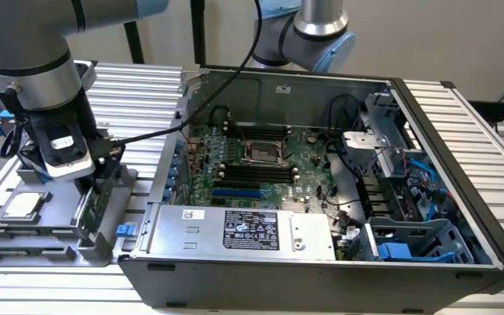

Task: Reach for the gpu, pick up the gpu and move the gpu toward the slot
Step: 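Pick up the gpu and move the gpu toward the slot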

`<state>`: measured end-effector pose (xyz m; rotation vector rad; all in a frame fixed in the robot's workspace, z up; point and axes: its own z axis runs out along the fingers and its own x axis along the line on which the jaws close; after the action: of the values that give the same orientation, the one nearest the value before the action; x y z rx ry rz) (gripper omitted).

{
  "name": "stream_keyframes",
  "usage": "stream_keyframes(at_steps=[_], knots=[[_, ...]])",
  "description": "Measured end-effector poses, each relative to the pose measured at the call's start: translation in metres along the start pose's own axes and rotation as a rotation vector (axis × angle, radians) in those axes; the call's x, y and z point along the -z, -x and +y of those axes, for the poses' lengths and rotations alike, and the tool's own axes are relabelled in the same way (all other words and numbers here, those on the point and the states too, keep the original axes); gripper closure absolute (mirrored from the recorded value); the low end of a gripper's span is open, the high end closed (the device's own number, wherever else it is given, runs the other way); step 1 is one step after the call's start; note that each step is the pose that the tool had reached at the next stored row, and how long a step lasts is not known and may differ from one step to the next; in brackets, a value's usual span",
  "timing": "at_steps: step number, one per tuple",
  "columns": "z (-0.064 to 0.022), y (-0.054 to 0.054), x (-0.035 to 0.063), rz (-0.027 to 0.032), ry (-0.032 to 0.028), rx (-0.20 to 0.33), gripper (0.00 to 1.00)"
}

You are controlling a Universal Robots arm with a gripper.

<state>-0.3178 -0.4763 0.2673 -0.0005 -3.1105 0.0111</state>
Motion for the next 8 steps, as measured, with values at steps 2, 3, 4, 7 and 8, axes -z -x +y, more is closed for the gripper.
stream_keyframes(at_steps=[2, 3, 4, 7, 8], knots=[[-0.0002, 0.003, 0.0084, 0.0056, 0.0004, 0.000, 0.74], [-0.0003, 0.005, 0.0128, 0.0077, 0.0005, 0.000, 0.74], [-0.0004, 0.007, 0.0175, 0.0096, 0.0004, 0.000, 0.74], [-0.0009, 0.012, 0.0312, 0.0124, 0.0005, 0.000, 0.74], [-0.0011, 0.014, 0.0360, 0.0130, 0.0007, 0.000, 0.74]])
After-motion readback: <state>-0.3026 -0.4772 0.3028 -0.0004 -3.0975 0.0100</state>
